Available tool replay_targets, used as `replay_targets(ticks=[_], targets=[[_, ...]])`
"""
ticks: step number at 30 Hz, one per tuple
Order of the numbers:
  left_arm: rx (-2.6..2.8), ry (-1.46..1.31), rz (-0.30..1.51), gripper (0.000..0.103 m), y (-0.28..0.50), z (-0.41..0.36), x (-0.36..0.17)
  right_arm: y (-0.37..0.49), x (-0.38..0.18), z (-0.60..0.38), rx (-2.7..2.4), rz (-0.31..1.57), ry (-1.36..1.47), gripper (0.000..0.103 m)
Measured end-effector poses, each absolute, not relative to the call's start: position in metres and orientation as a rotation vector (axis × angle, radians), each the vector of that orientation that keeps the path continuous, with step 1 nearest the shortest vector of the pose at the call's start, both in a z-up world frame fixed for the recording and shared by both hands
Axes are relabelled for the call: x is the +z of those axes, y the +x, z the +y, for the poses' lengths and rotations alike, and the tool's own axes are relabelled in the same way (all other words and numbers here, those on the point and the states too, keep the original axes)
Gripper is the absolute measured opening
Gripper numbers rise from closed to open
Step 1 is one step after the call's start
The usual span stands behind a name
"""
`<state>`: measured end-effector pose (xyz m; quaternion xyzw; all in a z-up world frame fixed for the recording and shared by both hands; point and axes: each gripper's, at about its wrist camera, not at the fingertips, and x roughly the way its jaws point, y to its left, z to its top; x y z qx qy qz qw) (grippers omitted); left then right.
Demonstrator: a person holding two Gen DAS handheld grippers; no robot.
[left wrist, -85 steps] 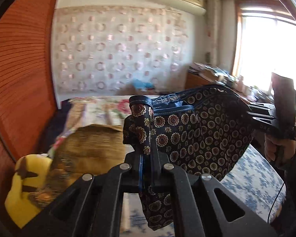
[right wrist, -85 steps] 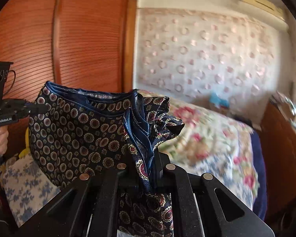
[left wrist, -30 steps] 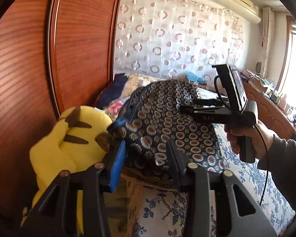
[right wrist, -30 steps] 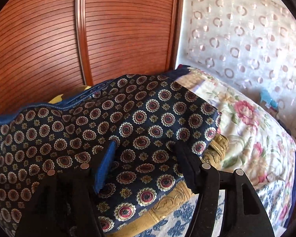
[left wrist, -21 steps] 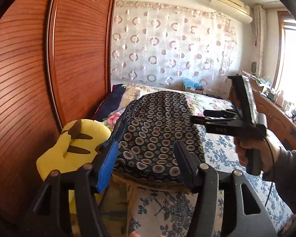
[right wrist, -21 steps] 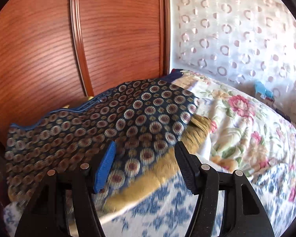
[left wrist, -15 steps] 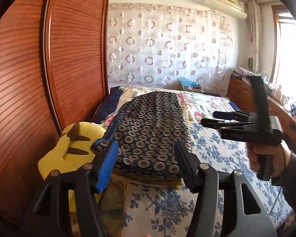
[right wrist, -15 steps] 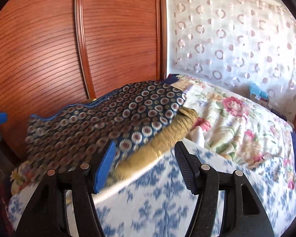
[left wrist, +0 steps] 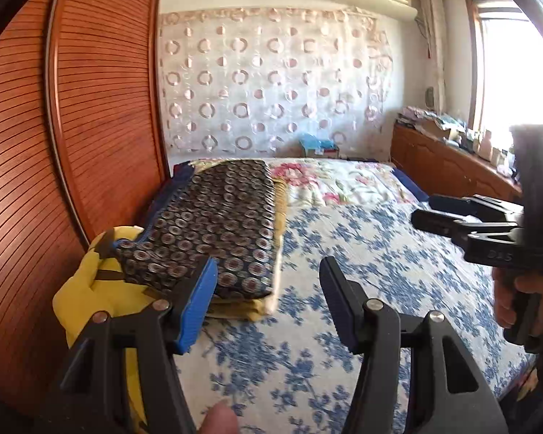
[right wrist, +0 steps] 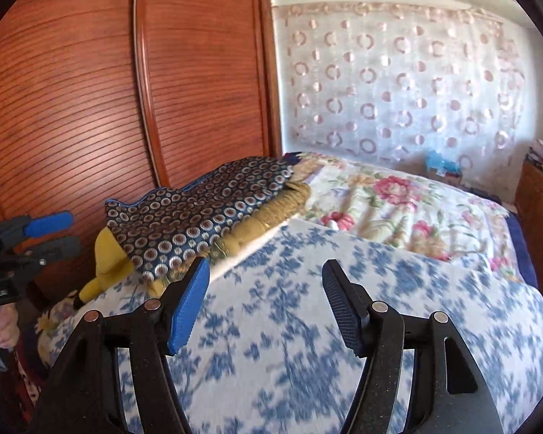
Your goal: Fold small clothes
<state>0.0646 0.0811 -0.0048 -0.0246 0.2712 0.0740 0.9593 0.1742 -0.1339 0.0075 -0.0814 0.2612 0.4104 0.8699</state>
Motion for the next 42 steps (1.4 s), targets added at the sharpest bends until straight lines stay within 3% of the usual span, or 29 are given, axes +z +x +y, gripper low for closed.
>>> replay_targets(ticks=[12,34,42], targets=[[0.038,-0.065,0.546,0.059,0.061,0.03,0.002,0.133,0.02,-0.225,0.689,0.542,-0.105,0.08],[0.031,-0.045,0.415,0.059,0.05,-0.016,0.08,0.08,0.095,-0.314,0.406,0.39,-0.031,0.08],[0.034,-0.036,0.404,0.059,0.046,-0.016,0.085,0.075,0.102,-0.32,0.393,0.362,-0.018,0.08]])
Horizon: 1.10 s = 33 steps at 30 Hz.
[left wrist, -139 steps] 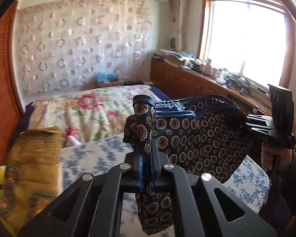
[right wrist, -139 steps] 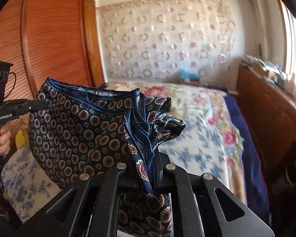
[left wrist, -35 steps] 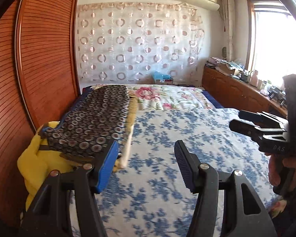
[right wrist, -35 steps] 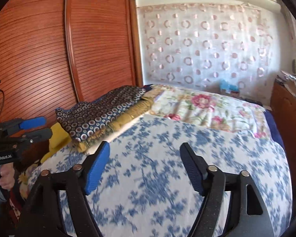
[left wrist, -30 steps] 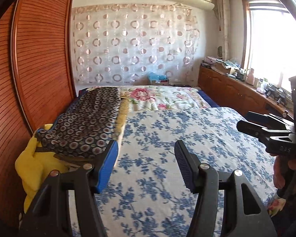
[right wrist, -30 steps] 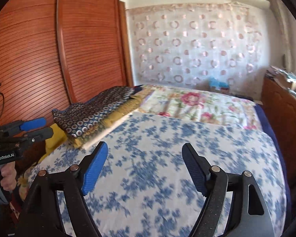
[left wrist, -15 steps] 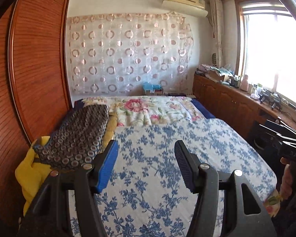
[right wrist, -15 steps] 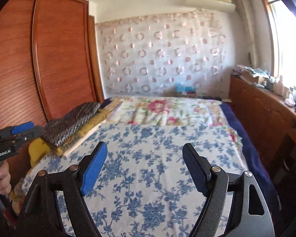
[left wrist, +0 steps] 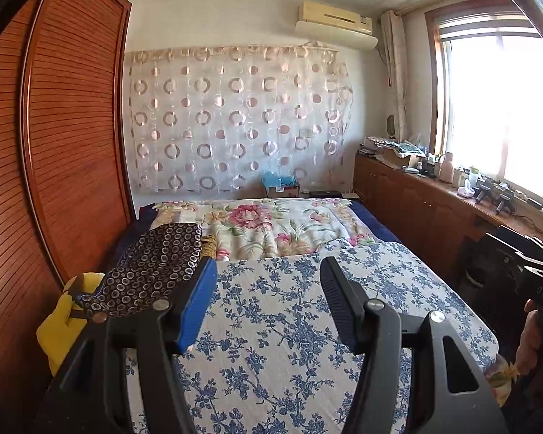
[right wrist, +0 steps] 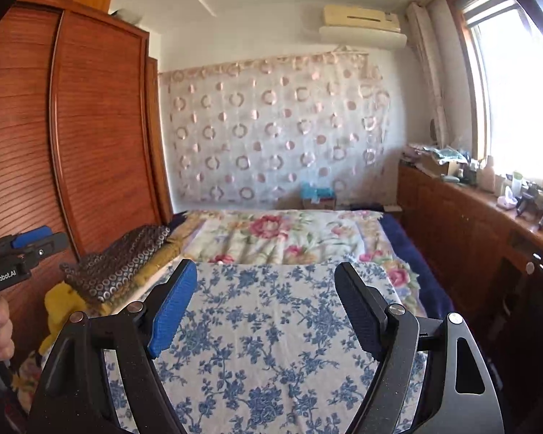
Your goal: Fold small clothes
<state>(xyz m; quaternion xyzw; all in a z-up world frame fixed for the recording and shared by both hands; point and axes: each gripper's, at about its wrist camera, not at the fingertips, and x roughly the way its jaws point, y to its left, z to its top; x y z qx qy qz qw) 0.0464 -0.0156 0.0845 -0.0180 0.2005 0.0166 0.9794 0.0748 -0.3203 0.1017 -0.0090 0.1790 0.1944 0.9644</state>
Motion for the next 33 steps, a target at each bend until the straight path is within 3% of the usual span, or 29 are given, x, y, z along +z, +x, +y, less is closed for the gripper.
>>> replay_targets(ticks=[33], targets=[[0.042,-0.036,0.414,0.059,0.0457,-0.0162,0.0811,0.0733,0.1015,-0.3266,0.383,0.358,-0.02,0.08]])
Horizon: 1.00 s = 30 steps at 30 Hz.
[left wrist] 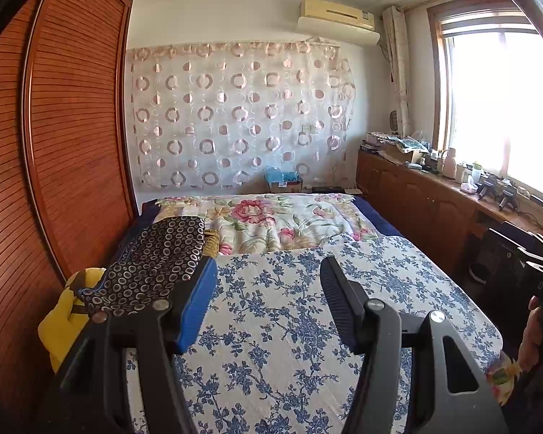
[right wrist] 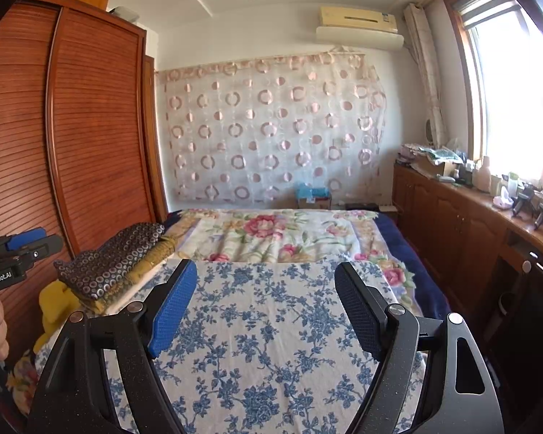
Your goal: Fold small clothes
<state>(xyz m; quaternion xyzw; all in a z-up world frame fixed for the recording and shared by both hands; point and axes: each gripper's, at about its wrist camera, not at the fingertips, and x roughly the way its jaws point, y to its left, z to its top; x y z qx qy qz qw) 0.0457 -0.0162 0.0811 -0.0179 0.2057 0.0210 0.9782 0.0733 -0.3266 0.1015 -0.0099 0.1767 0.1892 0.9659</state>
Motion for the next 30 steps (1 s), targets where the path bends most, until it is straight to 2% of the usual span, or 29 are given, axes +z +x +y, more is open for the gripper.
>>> replay_targets(ticks=[30], targets=[[0.045,-0.033,0.413,0.059,0.0443,-0.0165,0.0757,0.0704,0.1015,-0.3268,0.38,0.351,-0.025,0.08]])
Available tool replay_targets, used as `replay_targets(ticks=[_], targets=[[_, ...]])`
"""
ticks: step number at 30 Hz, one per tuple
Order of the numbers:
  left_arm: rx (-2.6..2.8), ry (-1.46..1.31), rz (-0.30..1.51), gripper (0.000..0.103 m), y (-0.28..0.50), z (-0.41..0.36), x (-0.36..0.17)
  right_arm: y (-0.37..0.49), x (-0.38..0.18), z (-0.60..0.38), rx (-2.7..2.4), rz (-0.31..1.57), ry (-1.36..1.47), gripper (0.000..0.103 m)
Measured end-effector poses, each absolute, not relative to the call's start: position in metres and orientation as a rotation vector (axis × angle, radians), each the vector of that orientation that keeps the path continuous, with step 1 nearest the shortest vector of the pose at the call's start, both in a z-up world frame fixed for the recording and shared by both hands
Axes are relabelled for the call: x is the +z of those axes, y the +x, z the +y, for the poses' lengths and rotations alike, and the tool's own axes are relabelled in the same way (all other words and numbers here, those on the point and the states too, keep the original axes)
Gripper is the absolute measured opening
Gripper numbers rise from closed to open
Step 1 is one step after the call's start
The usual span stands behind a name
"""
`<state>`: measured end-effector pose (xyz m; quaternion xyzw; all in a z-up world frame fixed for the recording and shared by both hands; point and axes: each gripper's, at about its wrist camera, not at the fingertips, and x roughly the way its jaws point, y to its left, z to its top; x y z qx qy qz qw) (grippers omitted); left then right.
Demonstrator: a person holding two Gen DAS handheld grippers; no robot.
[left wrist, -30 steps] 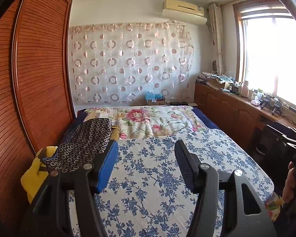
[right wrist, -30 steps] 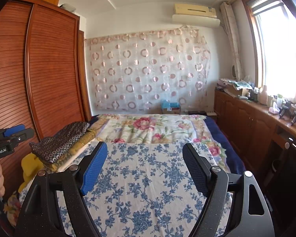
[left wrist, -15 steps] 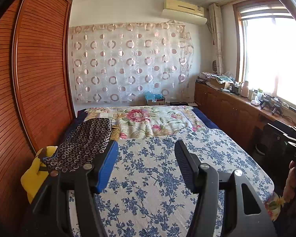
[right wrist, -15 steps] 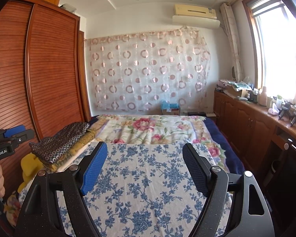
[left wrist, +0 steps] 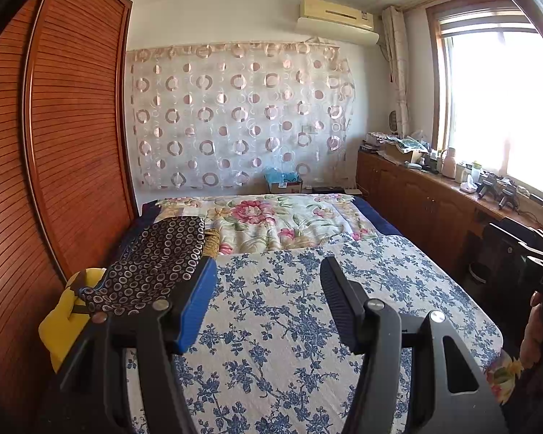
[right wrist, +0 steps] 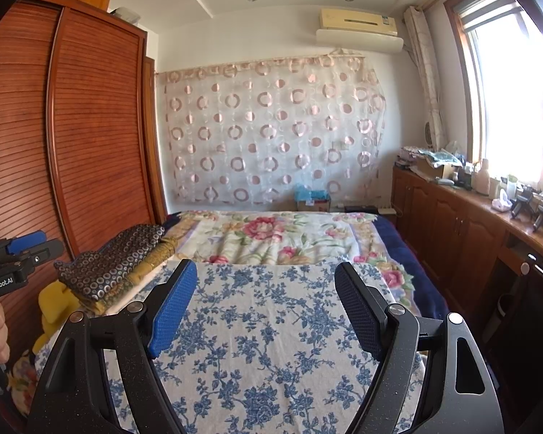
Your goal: Fold small clothes
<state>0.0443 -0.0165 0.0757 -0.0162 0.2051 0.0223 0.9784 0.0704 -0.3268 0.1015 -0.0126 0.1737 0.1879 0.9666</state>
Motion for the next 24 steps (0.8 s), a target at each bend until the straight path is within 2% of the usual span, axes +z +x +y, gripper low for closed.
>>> replay_targets(ticks=[24], targets=[[0.041,-0.03,0.409,0.059,0.0388,-0.0161,0.0727,0.069,0.1029,-0.3272,0.38,0.349,-0.027,0.08]])
